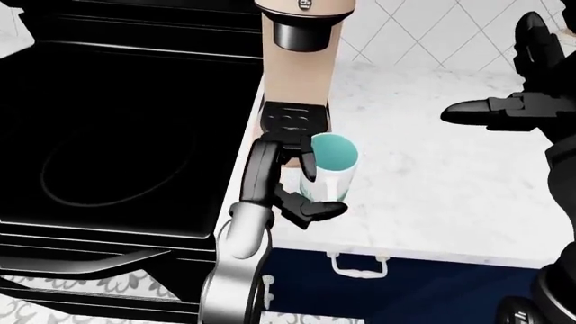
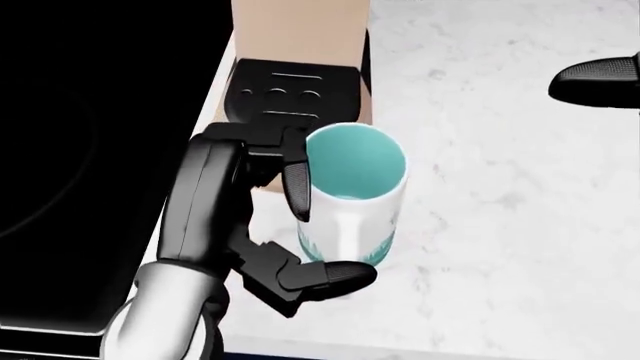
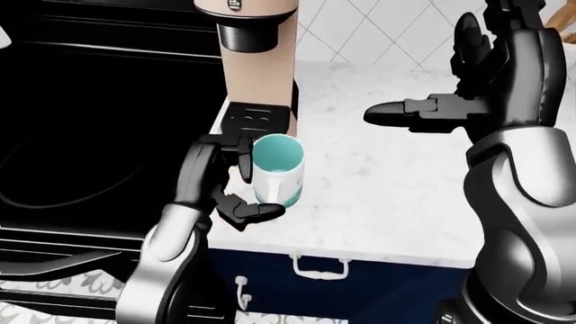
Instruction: Pick the mug from under the coffee machine dispenser and place it on the counter.
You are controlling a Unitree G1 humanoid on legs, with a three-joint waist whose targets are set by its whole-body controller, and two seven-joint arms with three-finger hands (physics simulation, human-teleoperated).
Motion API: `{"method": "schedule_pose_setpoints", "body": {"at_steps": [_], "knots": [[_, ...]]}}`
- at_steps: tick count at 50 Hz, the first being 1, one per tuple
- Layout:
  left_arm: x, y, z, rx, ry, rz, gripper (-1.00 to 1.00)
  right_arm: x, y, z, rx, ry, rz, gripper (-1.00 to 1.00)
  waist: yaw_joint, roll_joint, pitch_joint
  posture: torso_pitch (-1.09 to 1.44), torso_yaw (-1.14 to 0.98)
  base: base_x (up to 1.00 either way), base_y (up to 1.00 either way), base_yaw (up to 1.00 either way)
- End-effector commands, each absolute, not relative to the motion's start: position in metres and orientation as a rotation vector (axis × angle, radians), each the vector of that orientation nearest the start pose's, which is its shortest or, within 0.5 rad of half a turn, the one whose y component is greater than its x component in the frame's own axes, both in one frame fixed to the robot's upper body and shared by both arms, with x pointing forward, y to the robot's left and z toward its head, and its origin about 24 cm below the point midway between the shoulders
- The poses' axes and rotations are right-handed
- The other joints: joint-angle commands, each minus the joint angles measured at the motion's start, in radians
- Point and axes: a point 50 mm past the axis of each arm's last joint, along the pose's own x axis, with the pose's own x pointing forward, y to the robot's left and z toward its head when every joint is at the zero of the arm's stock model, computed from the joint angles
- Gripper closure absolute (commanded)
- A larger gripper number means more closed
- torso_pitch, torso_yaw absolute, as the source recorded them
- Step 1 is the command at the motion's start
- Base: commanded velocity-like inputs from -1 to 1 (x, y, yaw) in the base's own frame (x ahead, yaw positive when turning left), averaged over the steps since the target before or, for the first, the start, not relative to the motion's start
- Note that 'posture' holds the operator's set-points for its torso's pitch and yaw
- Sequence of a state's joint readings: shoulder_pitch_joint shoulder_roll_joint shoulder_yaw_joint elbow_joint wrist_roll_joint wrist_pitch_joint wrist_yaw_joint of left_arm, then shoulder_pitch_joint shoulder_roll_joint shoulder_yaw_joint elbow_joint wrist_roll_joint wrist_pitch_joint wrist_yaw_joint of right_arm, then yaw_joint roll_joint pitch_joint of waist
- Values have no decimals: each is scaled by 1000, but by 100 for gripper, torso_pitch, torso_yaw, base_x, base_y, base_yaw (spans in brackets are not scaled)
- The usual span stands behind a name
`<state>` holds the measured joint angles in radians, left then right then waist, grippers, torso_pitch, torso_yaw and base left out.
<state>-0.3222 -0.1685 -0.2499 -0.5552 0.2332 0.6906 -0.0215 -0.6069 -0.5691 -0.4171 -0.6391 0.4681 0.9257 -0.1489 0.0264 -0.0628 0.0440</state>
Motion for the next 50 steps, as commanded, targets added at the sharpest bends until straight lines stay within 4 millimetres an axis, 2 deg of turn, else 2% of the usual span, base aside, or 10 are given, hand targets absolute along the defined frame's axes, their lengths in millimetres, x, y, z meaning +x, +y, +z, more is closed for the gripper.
{"method": "schedule_pose_setpoints", "body": {"at_steps": [1, 15, 31, 34, 35, 36, 37, 50], "knots": [[252, 60, 205, 33, -327, -229, 100, 240, -234, 312, -131, -508, -179, -100, 0, -5, -24, 0, 0, 0, 0, 0], [239, 60, 191, 20, -303, -227, 100, 240, -235, 311, -133, -507, -178, -100, 0, -2, -25, 0, 0, 0, 0, 0], [242, 63, 171, 56, -260, -228, 100, 239, -234, 312, -134, -510, -177, -100, 2, -1, -27, 0, 0, 0, 0, 0], [242, 62, 170, 61, -253, -235, 62, 239, -234, 312, -134, -511, -176, -100, 2, -1, -27, 0, 0, 0, 0, 0], [242, 62, 170, 60, -250, -238, 17, 239, -234, 313, -134, -511, -177, -100, 2, -1, -27, 0, 0, 0, 0, 0], [242, 62, 170, 61, -250, -238, -14, 239, -234, 313, -134, -511, -176, -100, 2, -1, -27, 0, 0, 0, 0, 0], [242, 62, 171, 60, -251, -237, -98, 239, -234, 313, -134, -512, -176, -100, 2, -1, -26, 0, 0, 0, 0, 0], [242, 63, 175, 54, -262, -231, -100, 238, -234, 313, -135, -513, -176, -100, 1, -2, -20, 0, 0, 0, 0, 0]]}}
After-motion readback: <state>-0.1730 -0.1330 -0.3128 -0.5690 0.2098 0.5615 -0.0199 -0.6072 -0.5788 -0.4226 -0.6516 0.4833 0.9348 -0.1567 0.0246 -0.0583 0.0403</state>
